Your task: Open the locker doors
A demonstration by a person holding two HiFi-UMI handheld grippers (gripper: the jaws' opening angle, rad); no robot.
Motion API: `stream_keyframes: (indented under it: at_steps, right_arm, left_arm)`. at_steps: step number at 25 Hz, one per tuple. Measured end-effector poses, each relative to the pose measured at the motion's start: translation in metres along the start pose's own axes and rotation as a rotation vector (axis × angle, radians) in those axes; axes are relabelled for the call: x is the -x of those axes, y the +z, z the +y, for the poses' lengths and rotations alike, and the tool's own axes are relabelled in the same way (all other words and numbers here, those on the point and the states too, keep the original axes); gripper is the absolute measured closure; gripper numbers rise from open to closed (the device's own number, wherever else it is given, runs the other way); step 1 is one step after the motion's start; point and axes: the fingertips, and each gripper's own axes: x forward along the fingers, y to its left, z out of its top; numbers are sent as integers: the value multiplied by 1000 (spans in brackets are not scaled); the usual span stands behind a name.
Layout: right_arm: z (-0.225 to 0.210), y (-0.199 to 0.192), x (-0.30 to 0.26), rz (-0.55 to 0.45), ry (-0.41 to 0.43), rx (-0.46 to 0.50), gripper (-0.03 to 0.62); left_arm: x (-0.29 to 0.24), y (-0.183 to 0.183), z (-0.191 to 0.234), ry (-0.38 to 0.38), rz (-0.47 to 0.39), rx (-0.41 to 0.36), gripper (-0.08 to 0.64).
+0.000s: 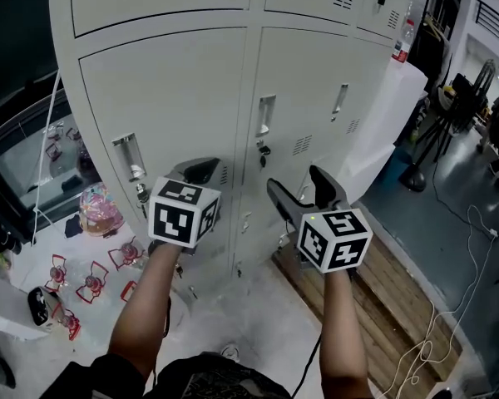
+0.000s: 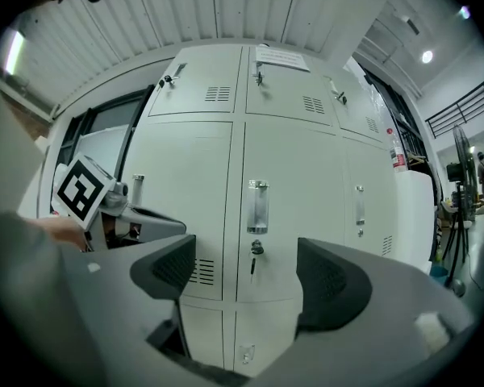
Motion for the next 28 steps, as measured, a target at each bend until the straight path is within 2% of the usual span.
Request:
stream_keyframes:
  at_steps: [7,11,15,24,28]
  right_arm:
    - [1,8,-31,-21,63,15,212]
    - [2,13,-49,-44,123,15,212]
    - [2,16,-66,-65,202,8,212]
    - [18,23,-104,-50,461,36,218]
    - [22,28,-114,-49,538,41,218]
  left_arm:
    - [-10,2,7,14,4,-13,561]
    - [-13,1,13,49,10,-19,561]
    - [-15,0,18,109,11,-17,561]
    - [-18,-4,33,298,35,62,561]
    - [-13,-8,32,362,49,86,561]
